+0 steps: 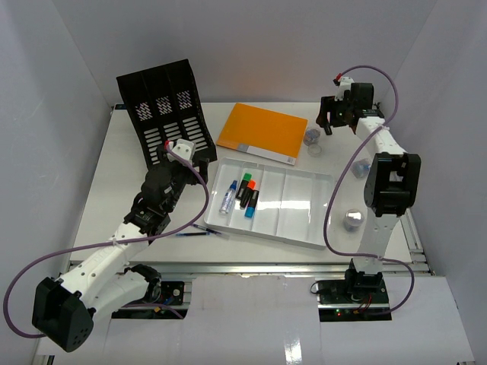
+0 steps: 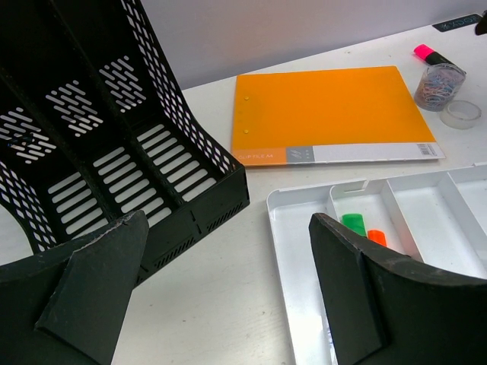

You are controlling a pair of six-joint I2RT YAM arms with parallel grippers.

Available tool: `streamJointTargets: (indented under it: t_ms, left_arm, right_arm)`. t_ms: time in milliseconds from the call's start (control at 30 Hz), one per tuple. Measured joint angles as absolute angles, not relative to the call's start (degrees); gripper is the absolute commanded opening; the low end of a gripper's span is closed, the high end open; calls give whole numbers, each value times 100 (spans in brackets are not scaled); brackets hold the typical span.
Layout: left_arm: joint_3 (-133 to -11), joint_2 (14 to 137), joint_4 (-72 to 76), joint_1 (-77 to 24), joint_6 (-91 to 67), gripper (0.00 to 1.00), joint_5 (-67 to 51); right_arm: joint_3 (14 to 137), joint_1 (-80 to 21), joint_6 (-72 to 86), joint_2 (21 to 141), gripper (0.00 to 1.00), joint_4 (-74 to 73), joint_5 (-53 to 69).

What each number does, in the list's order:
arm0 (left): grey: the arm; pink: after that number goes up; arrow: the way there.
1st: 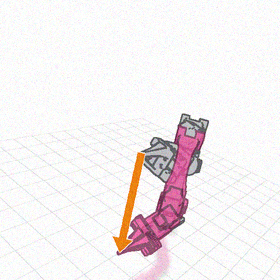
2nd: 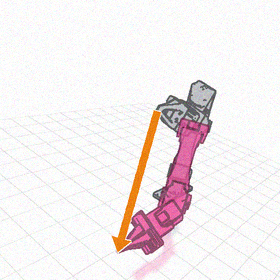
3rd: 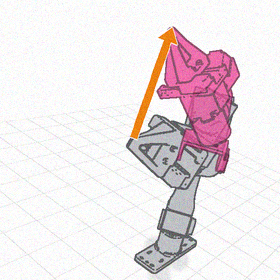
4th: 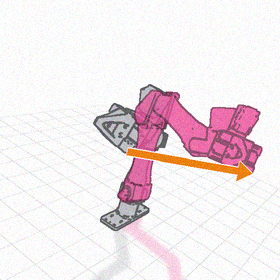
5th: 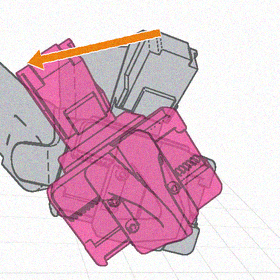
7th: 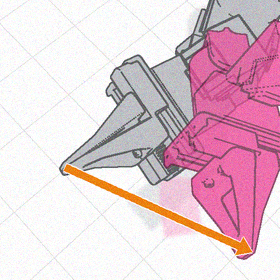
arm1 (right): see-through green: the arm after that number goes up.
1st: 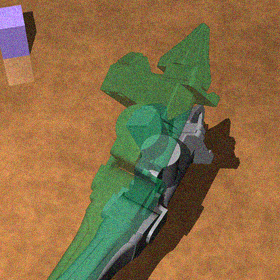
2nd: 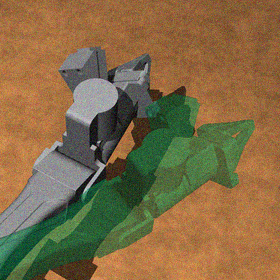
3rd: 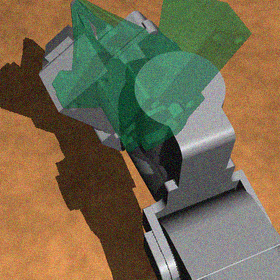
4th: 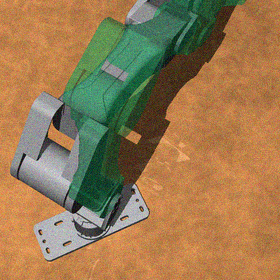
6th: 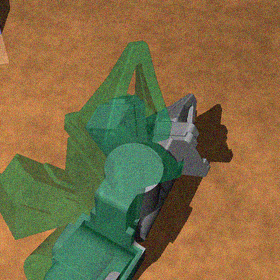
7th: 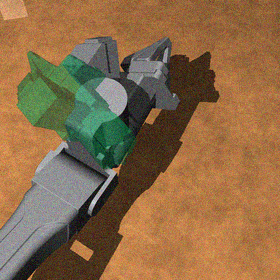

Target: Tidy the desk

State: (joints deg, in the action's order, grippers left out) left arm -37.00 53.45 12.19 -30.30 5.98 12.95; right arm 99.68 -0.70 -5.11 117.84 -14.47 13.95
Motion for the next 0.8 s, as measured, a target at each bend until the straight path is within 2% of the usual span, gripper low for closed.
streamJointTargets:
  t_ms: [133, 300, 800]
  left_arm:
    - [-3704, 5347, 1207, -3030, 596, 98, 1276]
    - [-3719, 5351, 1195, -3030, 598, 98, 1257]
    - [-3756, 5387, 1157, -3030, 598, 98, 1188]
  right_arm:
    - [10548, -92, -437, 12489, 71, -1641, 620]
    - [11095, -86, -400, 13169, 65, -1745, 99]
    - [12234, -84, -515, 14197, 57, -1785, -222]
